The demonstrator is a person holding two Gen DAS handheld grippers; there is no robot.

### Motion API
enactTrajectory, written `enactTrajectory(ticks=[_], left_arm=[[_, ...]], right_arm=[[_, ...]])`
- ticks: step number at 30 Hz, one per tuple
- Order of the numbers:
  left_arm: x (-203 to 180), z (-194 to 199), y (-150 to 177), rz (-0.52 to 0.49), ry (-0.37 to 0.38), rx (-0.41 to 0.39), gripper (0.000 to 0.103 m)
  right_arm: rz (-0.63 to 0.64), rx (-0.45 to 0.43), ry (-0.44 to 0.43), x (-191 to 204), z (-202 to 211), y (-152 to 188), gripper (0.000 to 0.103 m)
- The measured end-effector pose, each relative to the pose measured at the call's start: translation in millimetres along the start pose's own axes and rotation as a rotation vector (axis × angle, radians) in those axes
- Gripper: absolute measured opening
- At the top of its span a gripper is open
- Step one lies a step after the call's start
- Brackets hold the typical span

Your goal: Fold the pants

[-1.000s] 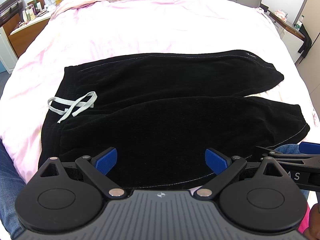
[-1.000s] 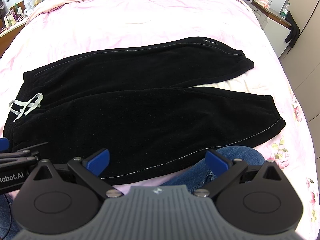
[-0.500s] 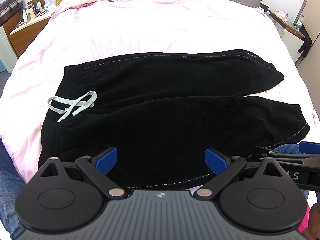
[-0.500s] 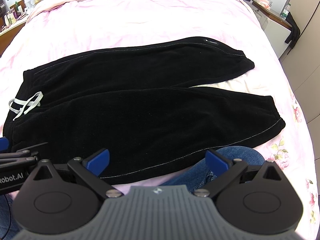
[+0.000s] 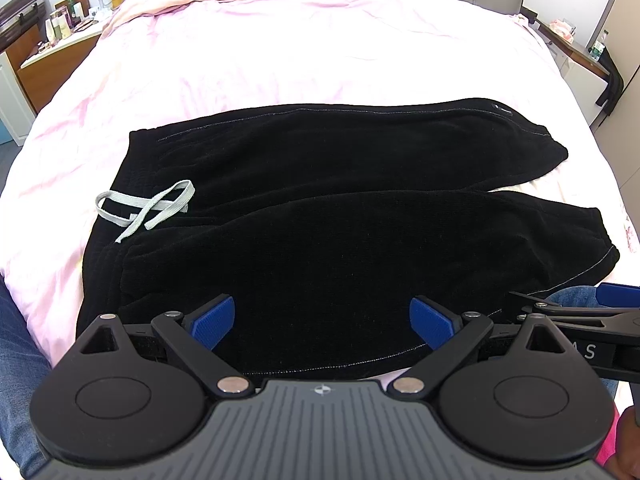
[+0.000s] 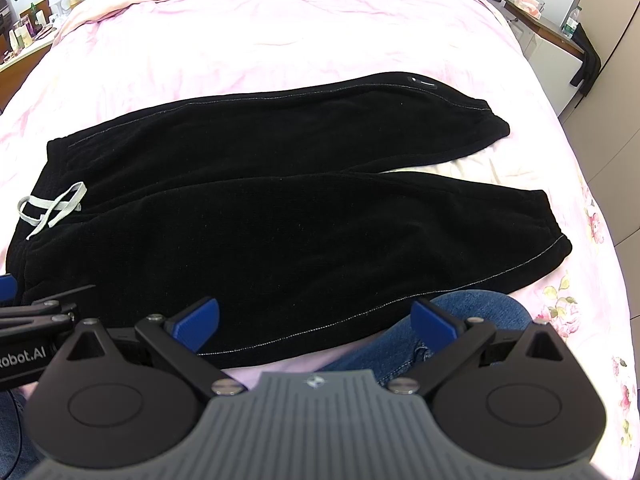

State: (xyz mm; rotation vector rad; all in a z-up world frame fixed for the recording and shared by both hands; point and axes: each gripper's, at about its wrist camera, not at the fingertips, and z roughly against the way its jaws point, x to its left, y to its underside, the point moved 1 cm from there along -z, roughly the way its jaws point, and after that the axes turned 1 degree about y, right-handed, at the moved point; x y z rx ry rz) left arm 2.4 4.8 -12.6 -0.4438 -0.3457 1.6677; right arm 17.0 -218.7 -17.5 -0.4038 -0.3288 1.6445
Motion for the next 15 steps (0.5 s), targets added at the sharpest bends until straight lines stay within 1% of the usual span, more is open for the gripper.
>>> enactTrajectory(ticks=[15], left_arm=[[-0.1, -0.5, 1.2, 0.001, 0.000, 0.000, 0.103]], right_arm=[[0.002, 0.001, 0.001, 0.5, -1.7, 0.4, 0.098]])
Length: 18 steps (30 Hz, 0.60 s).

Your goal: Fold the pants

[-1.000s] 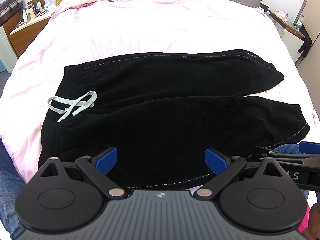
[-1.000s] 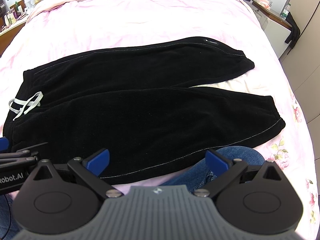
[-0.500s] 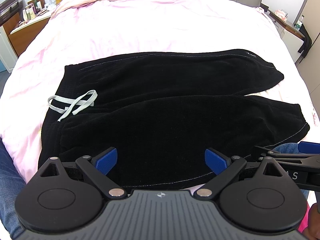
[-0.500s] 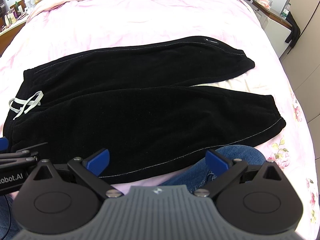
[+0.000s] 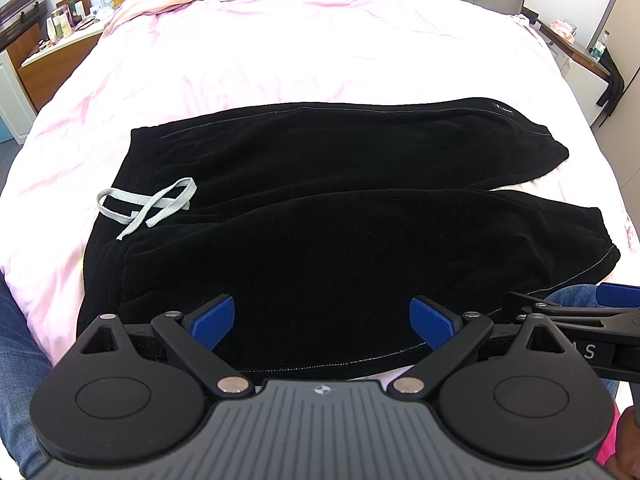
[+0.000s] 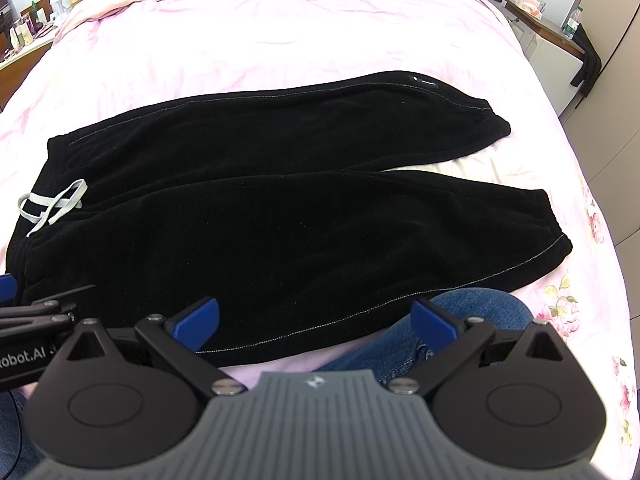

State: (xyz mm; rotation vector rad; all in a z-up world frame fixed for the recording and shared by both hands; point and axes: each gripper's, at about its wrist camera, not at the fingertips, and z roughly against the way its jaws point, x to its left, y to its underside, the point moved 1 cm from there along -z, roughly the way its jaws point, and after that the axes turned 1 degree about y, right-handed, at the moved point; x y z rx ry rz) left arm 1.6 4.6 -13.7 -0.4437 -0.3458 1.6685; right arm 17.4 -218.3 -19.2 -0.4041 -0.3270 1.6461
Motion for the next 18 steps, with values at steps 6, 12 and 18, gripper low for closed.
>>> enactTrajectory(ticks=[6, 12, 18], left_arm=[[1.3, -0.6, 0.4, -0.001, 0.003, 0.001, 0.103], [2.4, -1.3, 1.1, 0.000, 0.004, 0.002, 0.103], [3.5, -2.4, 2.0, 0.001, 0.004, 0.003, 0.103]], right_arm=[[-0.001, 0.003, -0.001, -0.4, -1.8, -0.1, 0.098], [-0.001, 0.005, -0.001, -1.0, -4.4, 0.9, 0.098], [-0.001, 0.006, -0.001, -0.7, -5.1, 0.7, 0.098]])
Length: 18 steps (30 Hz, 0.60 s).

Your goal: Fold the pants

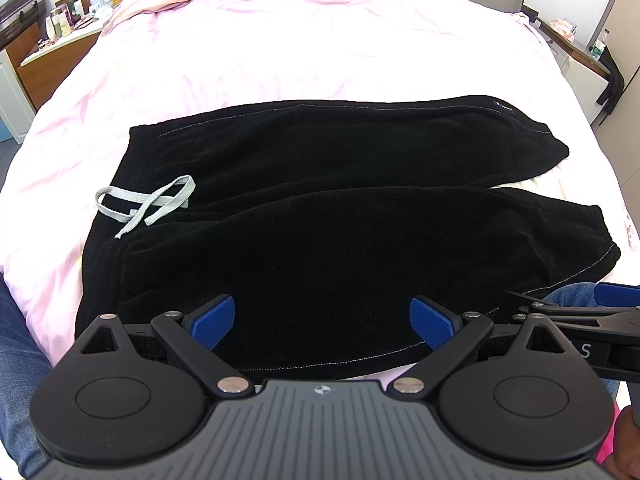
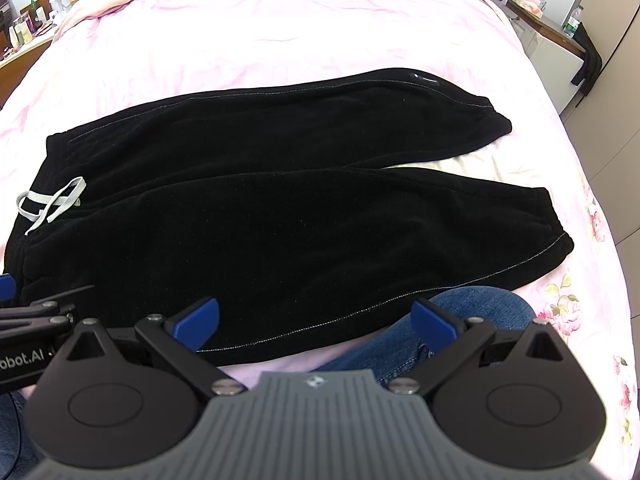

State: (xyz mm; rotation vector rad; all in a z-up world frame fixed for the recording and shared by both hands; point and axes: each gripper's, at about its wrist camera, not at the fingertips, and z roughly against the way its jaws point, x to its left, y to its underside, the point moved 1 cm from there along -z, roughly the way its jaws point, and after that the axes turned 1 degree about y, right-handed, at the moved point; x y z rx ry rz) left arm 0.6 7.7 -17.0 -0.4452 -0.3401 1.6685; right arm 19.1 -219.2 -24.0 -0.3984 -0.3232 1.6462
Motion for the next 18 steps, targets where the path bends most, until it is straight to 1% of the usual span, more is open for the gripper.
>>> enactTrajectory(ticks=[5, 9, 10, 12, 13, 15, 17, 18], left_arm=[[-0.3, -2.4, -0.2, -0.025, -0.007, -0.005, 0.103], [-0.6, -6.4, -2.6, -0.077, -0.030, -0.029, 0.103], [-1.0, -8.1, -3.0, -0.090, -0.030, -0.031, 0.103], [2.2, -12.4, -1.5, -0.116, -0.013, -0.049, 0.103], [4.2, -14.4, -0.9, -0.123, -0.003, -0.062, 0.103], [11.4, -22.3, 2.3, -0.144, 0.005, -0.085, 0.103], [14.5, -29.4, 5.2, -0.188, -0.005, -0.096, 0.103], [15.6, -35.3, 7.6, -0.223, -0.024, -0.089, 0.103]], right_arm=[[0.010, -0.008, -0.005, 0.4, -3.5, 0.3, 0.098], [0.020, -0.054, -0.041, 0.2, -6.9, 1.4, 0.098], [0.029, -0.080, -0.049, 0.0, -7.5, 1.6, 0.098], [0.076, -0.190, -0.056, 1.1, -7.2, 4.0, 0.098], [0.103, -0.232, -0.042, 2.0, -8.7, 5.0, 0.098], [0.157, -0.275, -0.035, 3.5, -16.3, 4.7, 0.098], [0.213, -0.318, -0.079, 3.1, -26.9, 4.0, 0.098], [0.230, -0.340, -0.100, 1.5, -32.5, 5.0, 0.098]])
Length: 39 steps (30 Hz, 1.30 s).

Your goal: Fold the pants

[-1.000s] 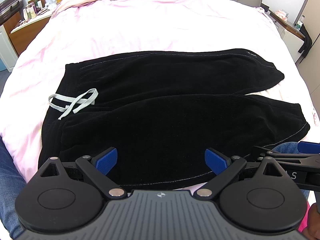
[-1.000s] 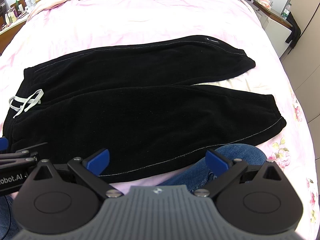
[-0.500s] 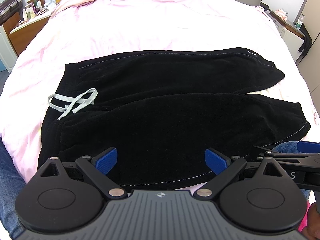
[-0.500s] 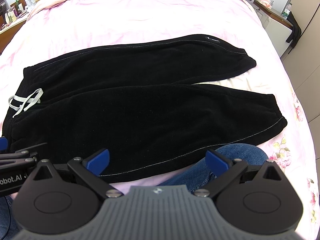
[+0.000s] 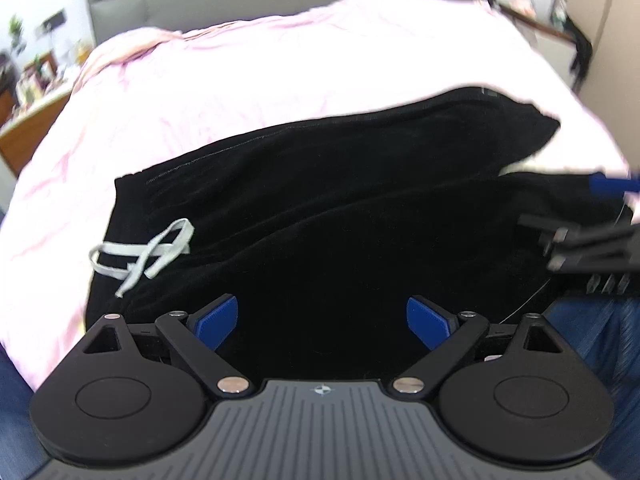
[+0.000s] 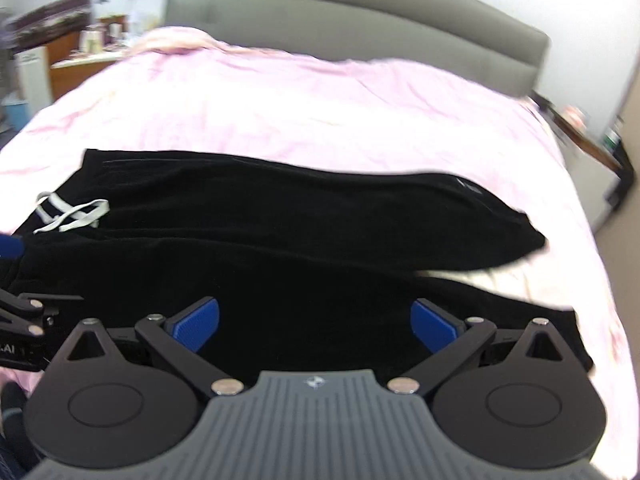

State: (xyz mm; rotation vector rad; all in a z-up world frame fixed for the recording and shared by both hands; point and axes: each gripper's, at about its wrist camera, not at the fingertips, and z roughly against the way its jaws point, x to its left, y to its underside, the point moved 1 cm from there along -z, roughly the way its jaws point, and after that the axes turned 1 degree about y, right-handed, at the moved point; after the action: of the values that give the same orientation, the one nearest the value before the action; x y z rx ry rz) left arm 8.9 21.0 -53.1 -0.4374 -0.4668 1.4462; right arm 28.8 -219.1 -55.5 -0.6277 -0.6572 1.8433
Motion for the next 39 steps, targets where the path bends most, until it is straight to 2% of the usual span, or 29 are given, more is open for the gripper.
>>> enactTrajectory(ticks=[3, 6, 9, 11, 13, 16, 17, 22, 23, 27, 32, 33, 36, 39], left_arm=[[1.7, -15.4, 9.7, -0.092, -0.034, 0.008, 0.103], [1.5, -32.7, 23.6, -0.198, -0.020, 0.014, 0.103], [-6.9, -55.2, 44.4, -0.357, -0.028, 0.050, 0.103], [-13.0, -70.8, 59.7, -0.452, -0.051, 0.104, 0.092], [-19.2, -81.8, 75.1, -0.535, -0.047, 0.145, 0.090], [-26.8, -87.7, 95.2, -0.632, 0.001, 0.186, 0.090], [-29.3, -88.2, 99.9, -0.659, 0.009, 0.191, 0.090], [-40.4, -93.8, 122.1, -0.801, -0.022, 0.168, 0.093], [-41.4, -96.4, 125.4, -0.821, -0.032, 0.164, 0.095], [-47.4, -102.0, 134.1, -0.851, -0.074, 0.145, 0.103], [-46.8, -104.5, 140.0, -0.840, -0.104, 0.133, 0.103], [-39.4, -108.8, 133.7, -0.822, -0.102, 0.135, 0.103], [-24.2, -111.7, 132.8, -0.769, -0.022, 0.110, 0.103], [-19.5, -108.6, 141.1, -0.811, -0.027, 0.074, 0.103]], right_arm=[[0.106, -0.111, -0.104, -0.4, -13.7, 14.9, 0.098], [0.304, -0.236, -0.219, 4.4, -24.9, 35.4, 0.098], [0.579, -0.224, -0.203, 25.4, -42.1, 51.1, 0.098], [0.793, -0.194, -0.206, 42.4, -50.4, 66.0, 0.098], [0.994, -0.170, -0.232, 59.2, -56.0, 84.6, 0.096], [1.190, -0.152, -0.271, 81.4, -55.9, 112.1, 0.077], [1.222, -0.135, -0.292, 86.1, -56.6, 117.1, 0.072], [1.290, -0.040, -0.417, 102.3, -62.0, 134.2, 0.070], [1.295, -0.026, -0.426, 104.2, -64.5, 136.5, 0.064], [1.279, 0.029, -0.425, 109.8, -72.2, 136.1, 0.062], [1.279, 0.041, -0.396, 111.5, -74.8, 139.2, 0.058], [1.281, 0.040, -0.389, 111.4, -75.9, 138.9, 0.058], [1.277, 0.043, -0.371, 109.4, -83.5, 134.5, 0.059], [1.292, 0.042, -0.346, 113.7, -87.8, 134.5, 0.059]])
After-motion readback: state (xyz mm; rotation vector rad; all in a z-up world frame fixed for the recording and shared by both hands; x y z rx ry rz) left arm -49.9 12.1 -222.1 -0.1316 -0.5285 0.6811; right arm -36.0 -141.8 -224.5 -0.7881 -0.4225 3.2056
